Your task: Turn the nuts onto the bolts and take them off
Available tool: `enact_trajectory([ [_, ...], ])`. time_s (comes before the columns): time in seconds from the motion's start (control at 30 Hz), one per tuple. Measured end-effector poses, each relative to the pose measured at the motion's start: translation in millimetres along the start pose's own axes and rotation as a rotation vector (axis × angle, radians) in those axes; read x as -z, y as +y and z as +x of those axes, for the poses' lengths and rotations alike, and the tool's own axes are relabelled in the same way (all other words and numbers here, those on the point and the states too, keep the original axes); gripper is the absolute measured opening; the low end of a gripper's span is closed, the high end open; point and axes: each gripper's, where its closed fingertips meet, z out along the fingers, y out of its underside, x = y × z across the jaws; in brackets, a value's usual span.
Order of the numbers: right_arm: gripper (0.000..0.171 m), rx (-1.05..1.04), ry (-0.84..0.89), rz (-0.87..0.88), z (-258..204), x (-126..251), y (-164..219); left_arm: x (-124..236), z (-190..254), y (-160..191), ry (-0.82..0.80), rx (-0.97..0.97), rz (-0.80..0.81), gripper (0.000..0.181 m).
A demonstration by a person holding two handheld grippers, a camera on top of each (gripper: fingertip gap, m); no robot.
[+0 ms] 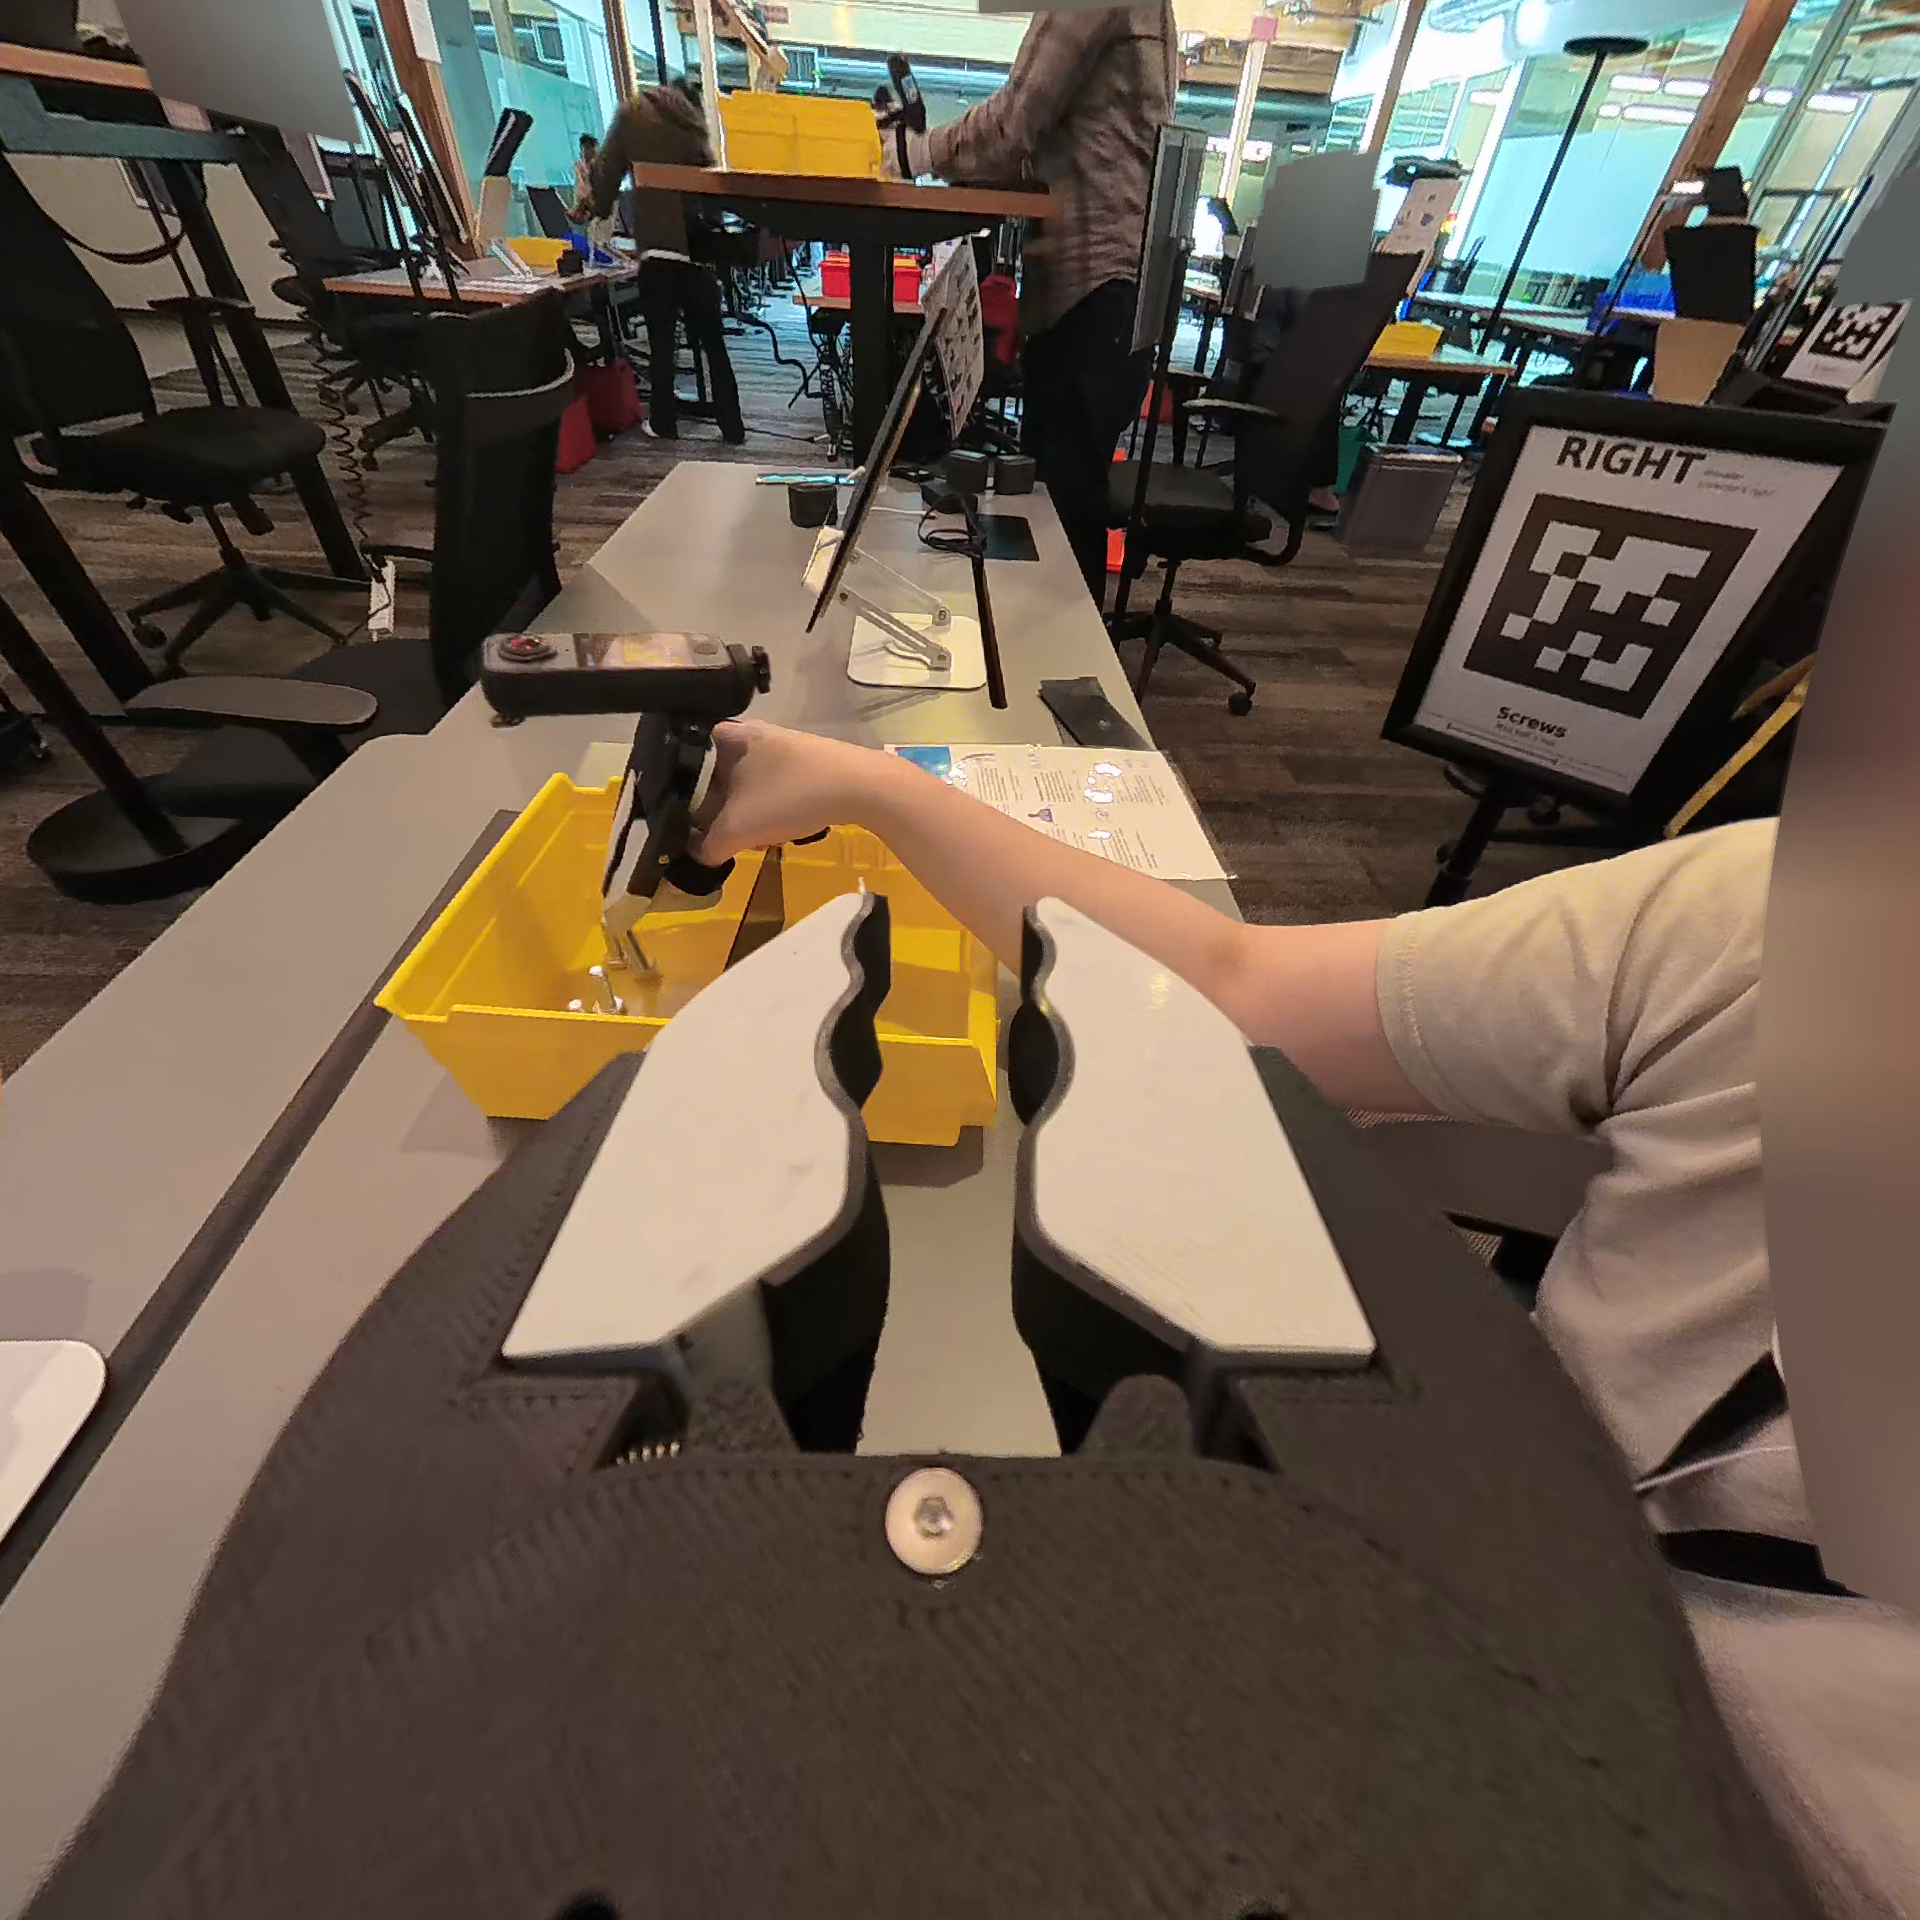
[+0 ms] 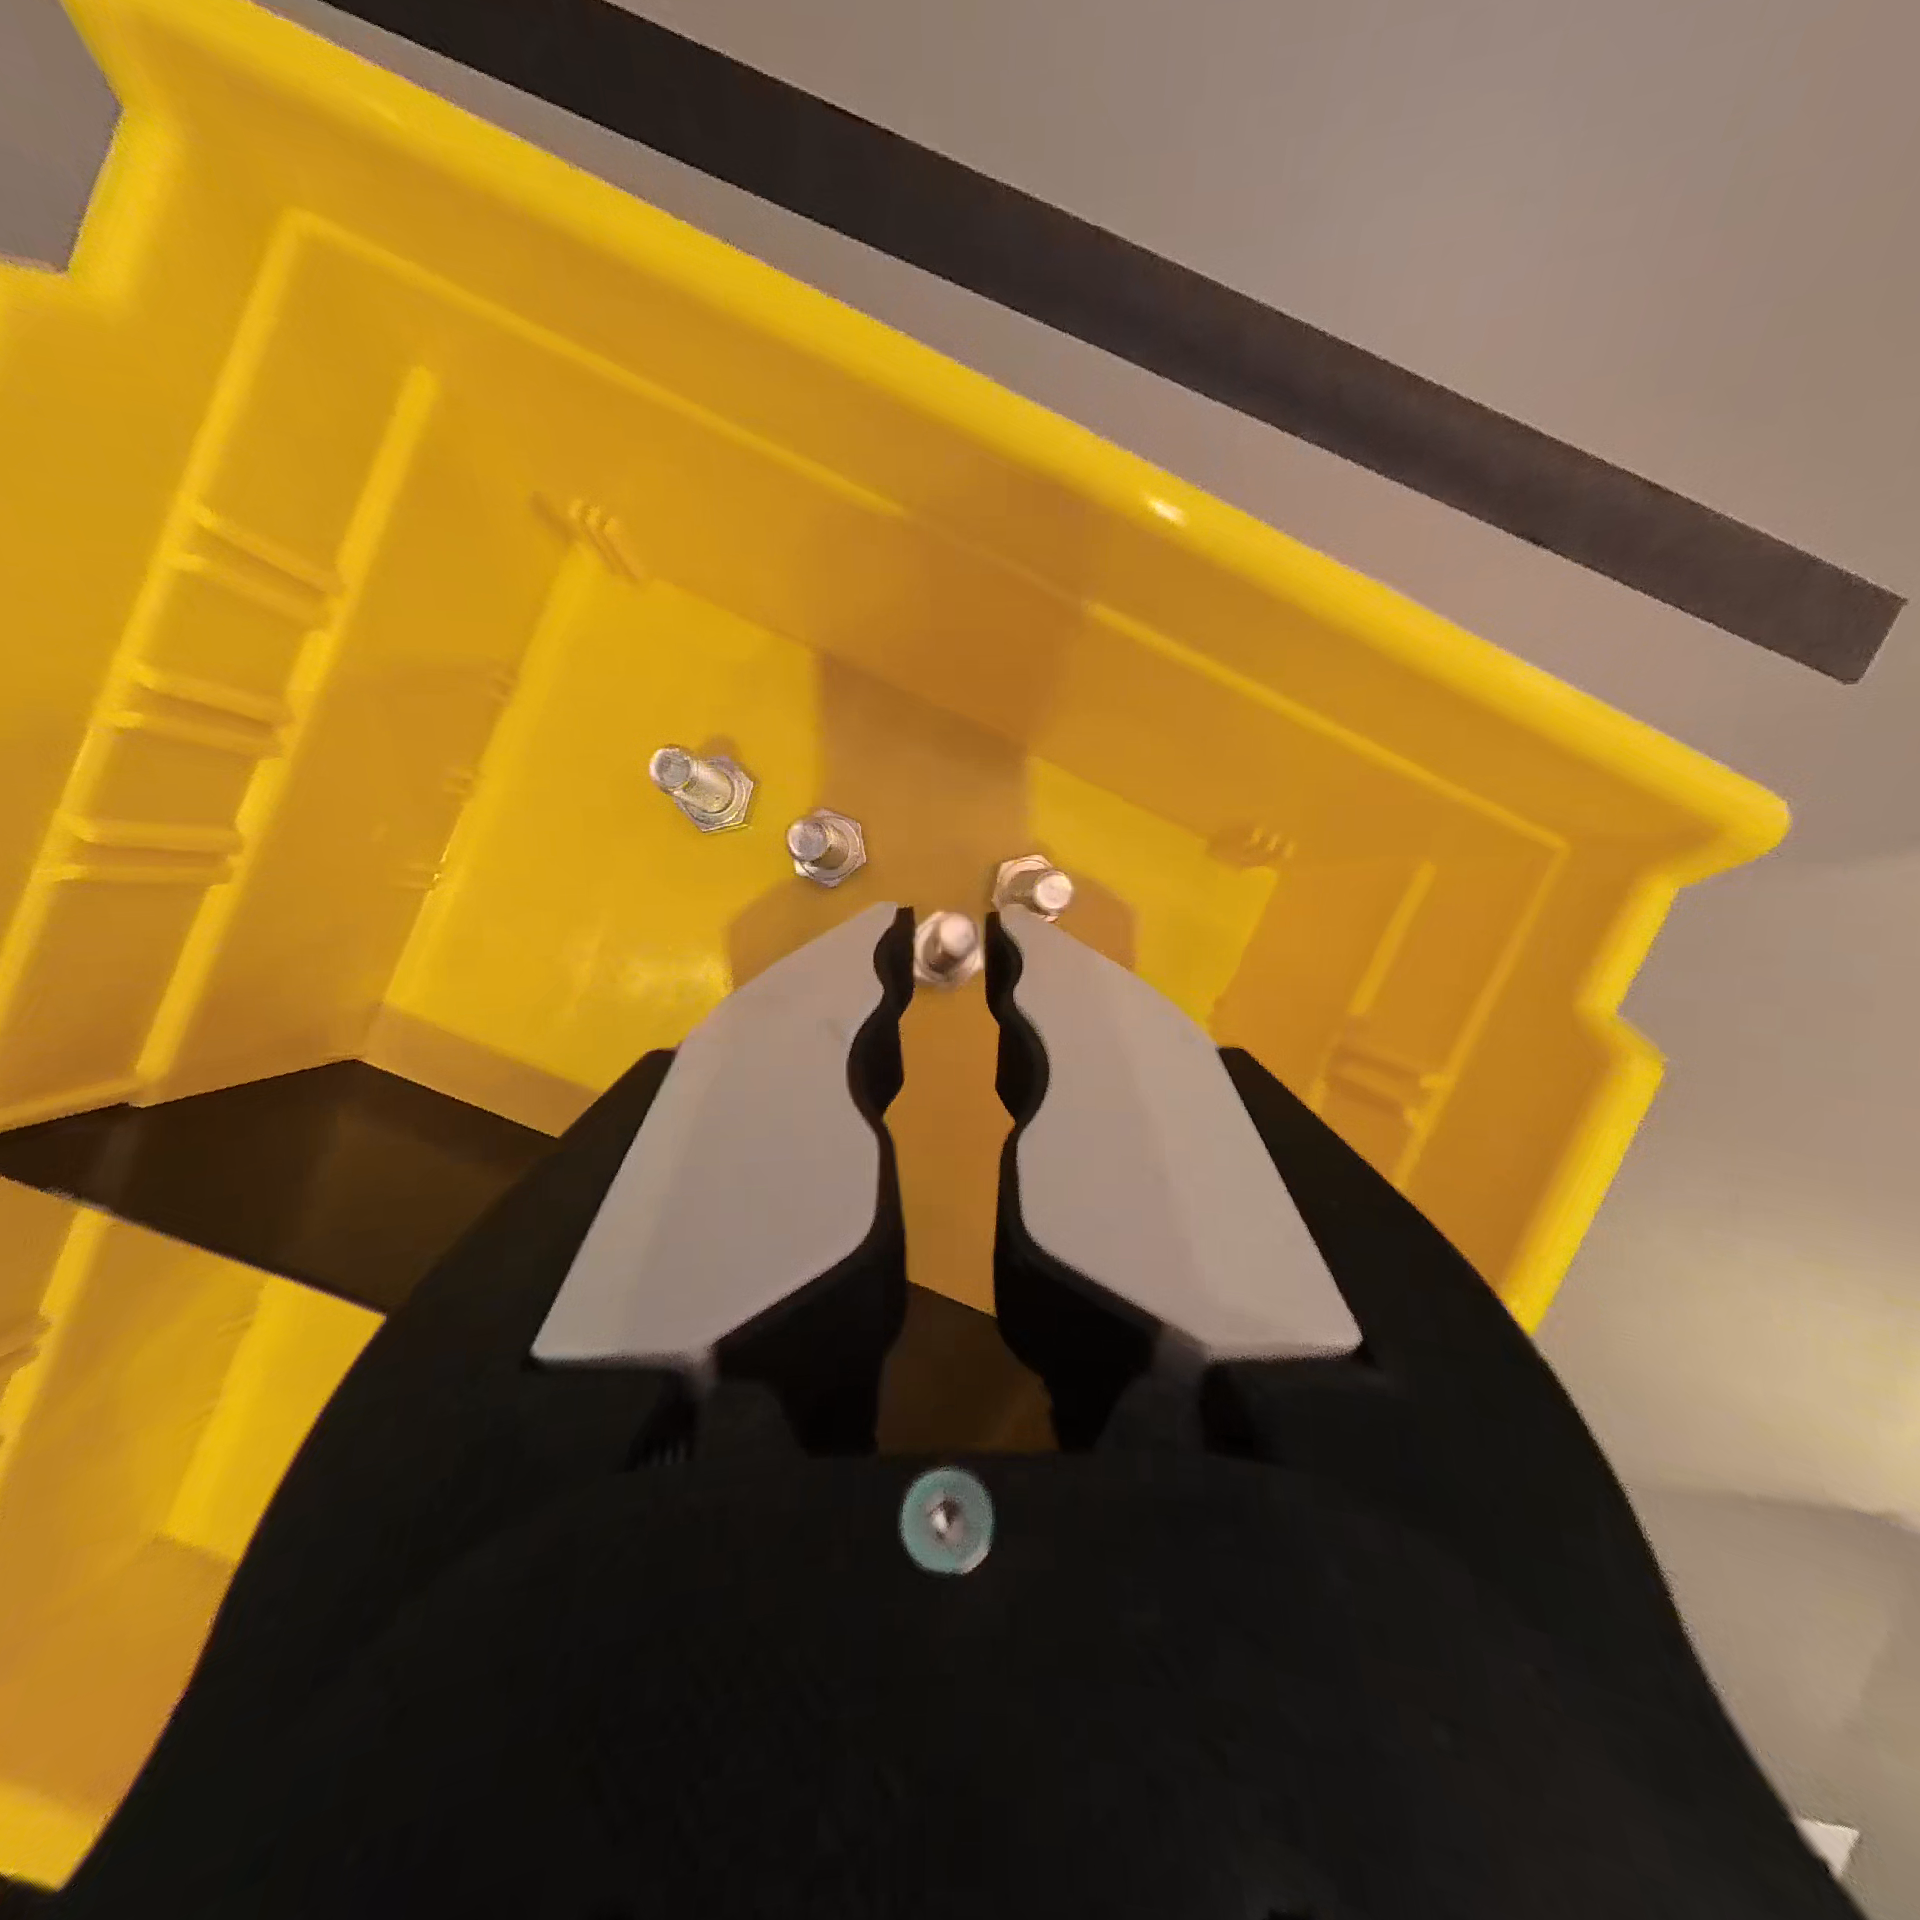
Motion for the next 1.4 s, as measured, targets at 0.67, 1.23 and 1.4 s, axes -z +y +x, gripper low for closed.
enact_trajectory([
  [0.67,0.048,-0.259,-0.07,-0.098,38,91,117,317,-77,119,-1.298,0.433,-0.499,0.056],
  [1.23,0.038,-0.301,-0.092,-0.273,21,79,135,399,-85,270,-1.259,1.099,-0.591,0.05],
  [1.4,0.026,-0.336,-0.12,-0.307,13,72,132,396,-84,296,-1.186,1.209,-0.602,0.048],
])
